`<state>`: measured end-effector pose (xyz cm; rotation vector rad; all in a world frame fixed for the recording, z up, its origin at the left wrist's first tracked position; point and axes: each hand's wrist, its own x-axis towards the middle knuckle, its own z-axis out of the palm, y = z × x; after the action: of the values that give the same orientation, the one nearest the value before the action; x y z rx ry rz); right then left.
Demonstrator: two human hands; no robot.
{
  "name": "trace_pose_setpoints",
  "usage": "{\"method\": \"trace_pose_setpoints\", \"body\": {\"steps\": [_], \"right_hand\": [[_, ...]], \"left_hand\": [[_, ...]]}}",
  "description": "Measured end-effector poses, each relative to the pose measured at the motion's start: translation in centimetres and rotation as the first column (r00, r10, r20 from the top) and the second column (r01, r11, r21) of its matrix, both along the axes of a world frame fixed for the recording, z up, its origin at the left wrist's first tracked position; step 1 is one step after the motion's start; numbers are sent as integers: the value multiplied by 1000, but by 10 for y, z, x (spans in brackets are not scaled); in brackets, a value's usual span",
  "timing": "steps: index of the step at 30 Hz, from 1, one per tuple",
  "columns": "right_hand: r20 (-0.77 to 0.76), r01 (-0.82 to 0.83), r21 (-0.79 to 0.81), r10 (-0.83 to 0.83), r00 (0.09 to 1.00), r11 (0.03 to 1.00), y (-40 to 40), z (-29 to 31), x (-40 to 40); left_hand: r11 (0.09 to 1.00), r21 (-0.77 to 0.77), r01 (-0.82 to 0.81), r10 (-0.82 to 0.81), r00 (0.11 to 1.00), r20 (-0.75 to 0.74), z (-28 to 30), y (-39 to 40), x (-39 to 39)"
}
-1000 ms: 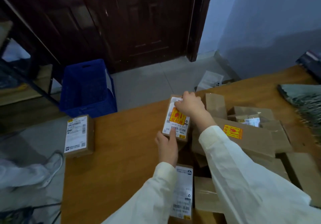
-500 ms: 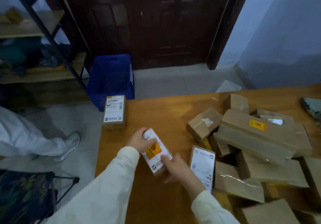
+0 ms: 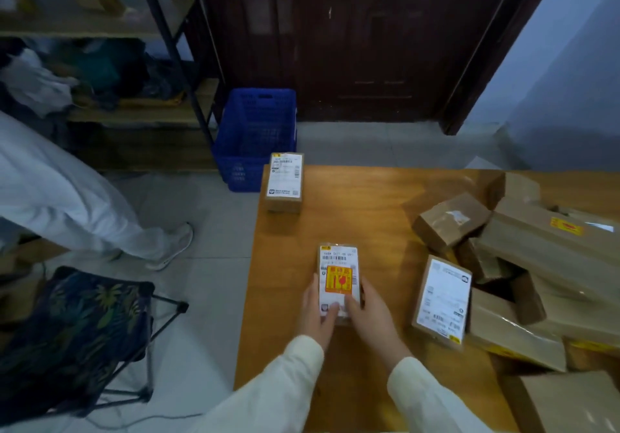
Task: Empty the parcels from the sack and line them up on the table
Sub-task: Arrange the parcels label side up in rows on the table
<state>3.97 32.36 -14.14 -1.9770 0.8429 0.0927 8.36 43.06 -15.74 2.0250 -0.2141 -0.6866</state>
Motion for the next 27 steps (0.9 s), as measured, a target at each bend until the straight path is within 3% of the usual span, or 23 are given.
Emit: {"method": "trace_pose_setpoints", "body": {"steps": [4, 9, 18, 27], "right_hand": [[24, -26, -31, 27, 999, 999, 52, -17, -17], [94, -47, -95, 56, 994, 994, 102, -23, -5], [-43, -148, -211, 142, 989, 966, 80, -25, 100], [-52, -170, -246, 163, 985, 954, 62, -21, 137]], "left_hand": [[988, -44, -146, 144, 989, -38, -7, 36, -19], [985, 27, -169, 168, 986, 20, -18, 71, 3], [978, 142, -155, 138, 983, 121, -13, 48, 89], [975, 158, -153, 135, 983, 122, -12, 31, 128]]}}
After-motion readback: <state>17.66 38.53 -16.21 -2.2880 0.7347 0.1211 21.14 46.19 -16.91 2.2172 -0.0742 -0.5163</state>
